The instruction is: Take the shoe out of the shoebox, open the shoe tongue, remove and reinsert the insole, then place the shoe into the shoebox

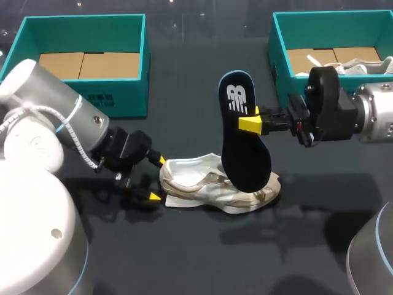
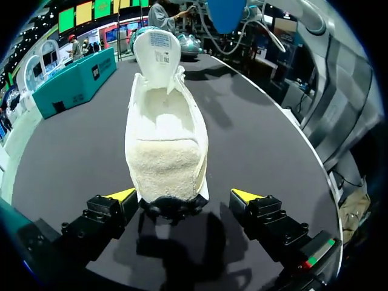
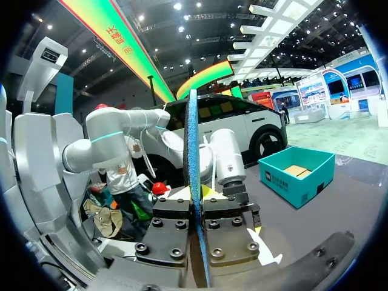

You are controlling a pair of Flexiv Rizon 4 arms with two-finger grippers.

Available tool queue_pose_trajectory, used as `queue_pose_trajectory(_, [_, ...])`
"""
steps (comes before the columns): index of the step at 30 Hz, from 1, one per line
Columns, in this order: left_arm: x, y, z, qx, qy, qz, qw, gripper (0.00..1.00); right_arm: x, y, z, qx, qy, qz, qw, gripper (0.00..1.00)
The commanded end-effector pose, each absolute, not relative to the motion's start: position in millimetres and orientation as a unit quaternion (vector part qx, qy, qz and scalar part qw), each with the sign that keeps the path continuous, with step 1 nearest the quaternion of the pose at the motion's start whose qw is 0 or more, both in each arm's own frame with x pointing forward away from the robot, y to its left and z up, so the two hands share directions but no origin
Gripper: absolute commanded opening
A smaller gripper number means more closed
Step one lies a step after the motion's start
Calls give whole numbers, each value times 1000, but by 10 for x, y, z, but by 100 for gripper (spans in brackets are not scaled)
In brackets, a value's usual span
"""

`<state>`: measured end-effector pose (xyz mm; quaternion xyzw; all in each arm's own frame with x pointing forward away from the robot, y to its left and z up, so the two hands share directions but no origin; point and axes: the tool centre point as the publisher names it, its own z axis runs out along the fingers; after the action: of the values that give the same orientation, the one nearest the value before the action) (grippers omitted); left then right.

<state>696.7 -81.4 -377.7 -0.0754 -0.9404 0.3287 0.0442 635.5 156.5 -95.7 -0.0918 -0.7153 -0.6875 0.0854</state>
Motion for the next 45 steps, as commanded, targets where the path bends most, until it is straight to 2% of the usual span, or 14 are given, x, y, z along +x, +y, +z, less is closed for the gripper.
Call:
queue_pose_trajectory(1, [7005,-835,-3650,-89,-966,238,50,100,6353,1586,-966,-93,-716,-687,85,0])
queue_pose_trajectory(10, [7005,-835,-3650,-89,-966,238,50,100,6353,1586,-966,-93,-716,-687,85,0])
queue_pose_trajectory(16, [6989,-947,-3489,-60,-986,158,6,100,6353,1586,-966,-93,-716,-687,85,0])
queue_pose_trajectory(23, [7051,-1040,-3411,-50,-993,108,1,100,6353,1586,-966,-93,-716,-687,85,0])
queue_pose_trajectory(33, [7045,-1100,-3423,-53,-994,97,10,100,6353,1586,-966,-93,-716,-687,85,0])
queue_pose_trajectory(45, [7161,-1279,-3081,-64,-993,96,-12,100,6353,1586,-966,-93,-716,-687,85,0])
